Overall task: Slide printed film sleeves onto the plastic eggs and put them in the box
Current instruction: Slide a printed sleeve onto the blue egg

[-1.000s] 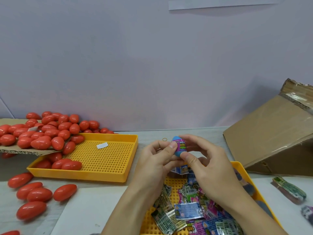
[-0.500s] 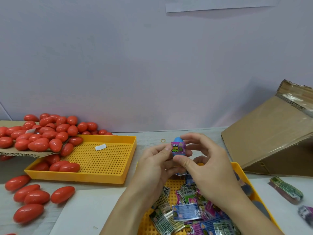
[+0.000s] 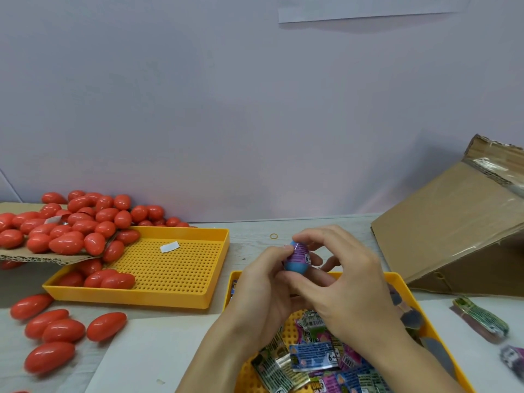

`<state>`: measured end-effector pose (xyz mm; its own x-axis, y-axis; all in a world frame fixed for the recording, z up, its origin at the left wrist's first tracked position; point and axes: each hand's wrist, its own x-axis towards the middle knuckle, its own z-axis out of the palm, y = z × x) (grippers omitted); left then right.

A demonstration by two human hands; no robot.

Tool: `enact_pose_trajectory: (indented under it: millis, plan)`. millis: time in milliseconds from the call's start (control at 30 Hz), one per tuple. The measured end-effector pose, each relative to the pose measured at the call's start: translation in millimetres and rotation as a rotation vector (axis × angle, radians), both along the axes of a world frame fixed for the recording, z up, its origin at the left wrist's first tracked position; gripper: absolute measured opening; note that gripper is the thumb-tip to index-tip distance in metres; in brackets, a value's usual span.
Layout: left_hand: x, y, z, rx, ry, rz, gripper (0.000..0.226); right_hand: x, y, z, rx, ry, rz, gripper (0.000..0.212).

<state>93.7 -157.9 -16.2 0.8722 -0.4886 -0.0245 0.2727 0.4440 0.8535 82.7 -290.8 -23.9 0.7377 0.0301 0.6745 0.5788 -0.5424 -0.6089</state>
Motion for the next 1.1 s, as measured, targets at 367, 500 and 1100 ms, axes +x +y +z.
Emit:
enact_pose_trajectory:
  millis: [367, 500, 1100]
  plan:
    - [6.2, 1.6, -1.5, 0.041, -0.067, 0.144, 0.042, 0.1, -0.6, -1.8, 0.108, 0.038, -0.029, 0.033]
    - [9.8, 2.6, -3.3, 0.071, -0.076, 0.312, 0.015, 1.1, -2.5, -2.8, 0.105, 0.091, -0.044, 0.026]
    - [9.7, 0.6, -4.2, 0.084, -0.090, 0.358, 0.025, 4.5, -5.2, -6.5, 0.324, 0.175, 0.015, 0.030]
